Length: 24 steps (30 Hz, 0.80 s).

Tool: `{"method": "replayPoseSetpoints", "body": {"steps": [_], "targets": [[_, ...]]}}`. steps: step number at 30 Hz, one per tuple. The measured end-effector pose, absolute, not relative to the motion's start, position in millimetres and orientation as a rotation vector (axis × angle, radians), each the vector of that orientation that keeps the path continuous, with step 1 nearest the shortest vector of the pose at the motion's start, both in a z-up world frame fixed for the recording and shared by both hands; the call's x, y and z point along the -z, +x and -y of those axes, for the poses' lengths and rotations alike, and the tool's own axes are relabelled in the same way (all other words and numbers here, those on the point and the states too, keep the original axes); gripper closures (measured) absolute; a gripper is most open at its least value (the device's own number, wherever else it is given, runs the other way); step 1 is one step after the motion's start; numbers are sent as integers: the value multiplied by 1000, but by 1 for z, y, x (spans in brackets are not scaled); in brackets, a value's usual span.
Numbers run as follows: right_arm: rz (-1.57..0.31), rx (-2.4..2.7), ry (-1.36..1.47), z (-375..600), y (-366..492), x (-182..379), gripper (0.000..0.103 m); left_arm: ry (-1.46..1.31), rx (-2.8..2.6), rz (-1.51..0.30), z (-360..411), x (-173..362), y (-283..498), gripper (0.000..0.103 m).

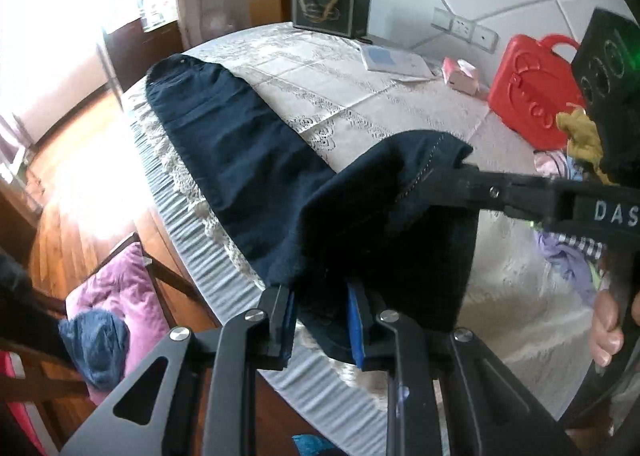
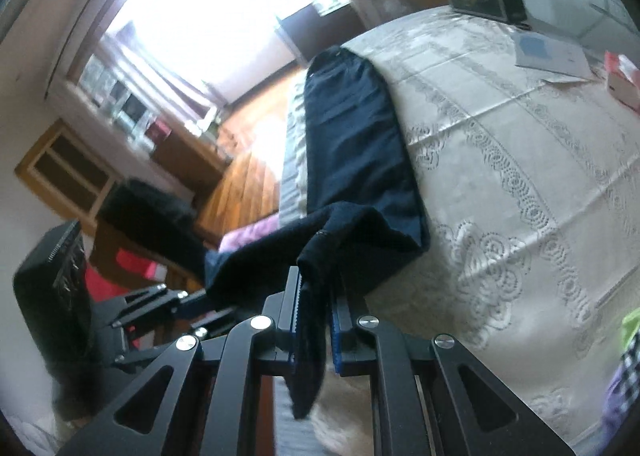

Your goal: Fold clothes

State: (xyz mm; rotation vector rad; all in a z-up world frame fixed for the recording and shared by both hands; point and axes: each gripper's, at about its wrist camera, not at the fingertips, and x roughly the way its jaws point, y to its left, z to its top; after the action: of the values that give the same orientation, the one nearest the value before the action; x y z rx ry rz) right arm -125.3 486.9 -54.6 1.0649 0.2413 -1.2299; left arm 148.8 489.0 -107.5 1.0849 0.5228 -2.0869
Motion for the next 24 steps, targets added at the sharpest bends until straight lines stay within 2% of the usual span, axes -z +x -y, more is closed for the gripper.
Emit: {"method": "replayPoseSetpoints", "body": {"steps": [11,24], "targets": [[-134,1312,1119,-409,-110,54,91,1119,2155,-504,-391,101,156,82],[-99,1259,1129,-202,-103,60,91,1101,2059,-465,-192,87,143,82]]}}
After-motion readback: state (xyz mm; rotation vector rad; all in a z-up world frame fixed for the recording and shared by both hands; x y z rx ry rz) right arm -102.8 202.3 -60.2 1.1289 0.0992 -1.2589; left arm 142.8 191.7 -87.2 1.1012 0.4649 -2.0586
